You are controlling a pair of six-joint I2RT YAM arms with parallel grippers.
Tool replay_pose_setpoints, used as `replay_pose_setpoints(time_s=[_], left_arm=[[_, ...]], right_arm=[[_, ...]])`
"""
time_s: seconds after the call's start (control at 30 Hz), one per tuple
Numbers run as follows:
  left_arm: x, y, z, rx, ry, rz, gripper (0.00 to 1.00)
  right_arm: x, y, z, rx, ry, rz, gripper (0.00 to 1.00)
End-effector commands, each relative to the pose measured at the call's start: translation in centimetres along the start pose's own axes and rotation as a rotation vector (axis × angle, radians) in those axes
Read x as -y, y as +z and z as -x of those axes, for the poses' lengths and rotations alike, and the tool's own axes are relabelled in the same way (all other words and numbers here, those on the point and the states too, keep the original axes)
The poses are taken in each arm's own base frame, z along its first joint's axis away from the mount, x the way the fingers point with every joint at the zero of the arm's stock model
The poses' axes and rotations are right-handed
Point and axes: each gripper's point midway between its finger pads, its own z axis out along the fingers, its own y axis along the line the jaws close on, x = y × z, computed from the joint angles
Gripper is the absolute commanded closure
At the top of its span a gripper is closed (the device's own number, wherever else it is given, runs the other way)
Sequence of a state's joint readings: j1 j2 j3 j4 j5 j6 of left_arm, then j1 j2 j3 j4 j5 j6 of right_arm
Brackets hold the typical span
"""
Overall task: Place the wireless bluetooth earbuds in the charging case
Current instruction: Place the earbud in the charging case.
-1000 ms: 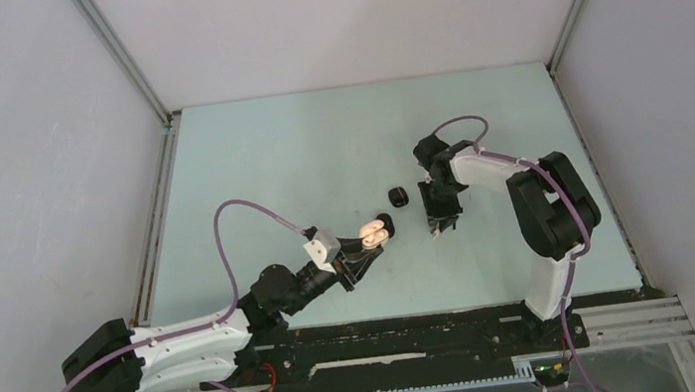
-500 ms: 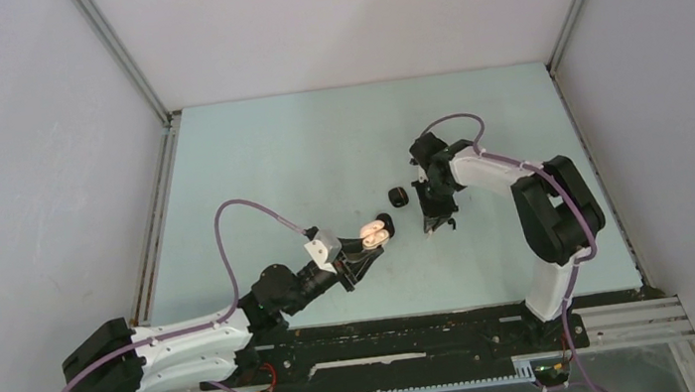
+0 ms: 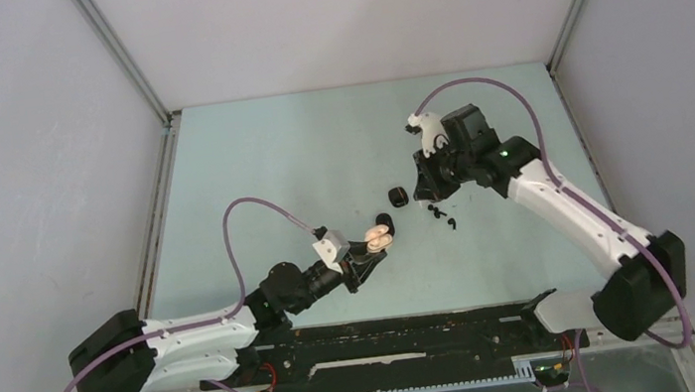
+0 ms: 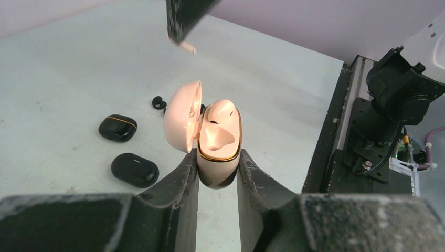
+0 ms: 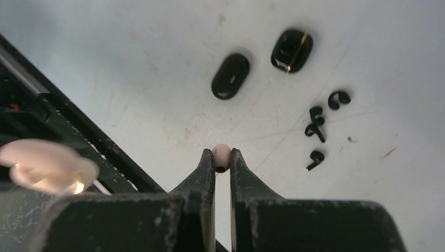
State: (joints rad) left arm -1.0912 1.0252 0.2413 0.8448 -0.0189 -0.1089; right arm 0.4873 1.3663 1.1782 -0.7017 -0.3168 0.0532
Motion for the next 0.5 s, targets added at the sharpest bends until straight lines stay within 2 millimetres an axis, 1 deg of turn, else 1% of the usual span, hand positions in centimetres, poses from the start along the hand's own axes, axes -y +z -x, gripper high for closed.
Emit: replay_pose_setpoints(time_s=[0.0, 0.07, 0.13, 0.2, 0.27, 0.3, 0.37, 0.47], left_arm=[[0.8, 0.9, 2.6, 0.086, -0.029, -0.027, 1.00], [1.1, 1.2, 2.6, 0.084, -0.035, -0.041, 1.00], [1.6, 1.5, 3.0, 0.090, -0.036, -0.067, 1.00], [1.8, 1.8, 3.4, 0.104, -0.029, -0.080, 1.00], [1.9, 2.1, 3.8, 0.121, -0.016, -0.087, 1.00], [1.9, 2.3, 4.0, 0.128, -0.010, -0.089, 1.00], [2.1, 2.8, 4.7, 0.147, 0.002, -0.099, 1.00], [2.7, 3.2, 6.0, 0.173, 0.008, -0.128, 1.00]], right_arm=[[-2.3, -4.0, 4.4, 0.194, -0.165, 0.072, 1.00], [-2.5, -5.4, 5.1, 0.246, -0.210, 0.070, 1.00], [-3.1, -7.3, 6.4, 0.331, -0.307, 0.068, 1.00], [-4.2, -10.5, 8.6, 0.481, -0.406, 0.058, 1.00], [-5.9, -13.3, 10.2, 0.605, -0.473, 0.073, 1.00], [-6.8, -14.2, 10.6, 0.648, -0.501, 0.088, 1.00], [-8.6, -15.3, 10.6, 0.703, -0.554, 0.126, 1.00], [-10.9, -15.8, 9.5, 0.765, -0.627, 0.183, 1.00]])
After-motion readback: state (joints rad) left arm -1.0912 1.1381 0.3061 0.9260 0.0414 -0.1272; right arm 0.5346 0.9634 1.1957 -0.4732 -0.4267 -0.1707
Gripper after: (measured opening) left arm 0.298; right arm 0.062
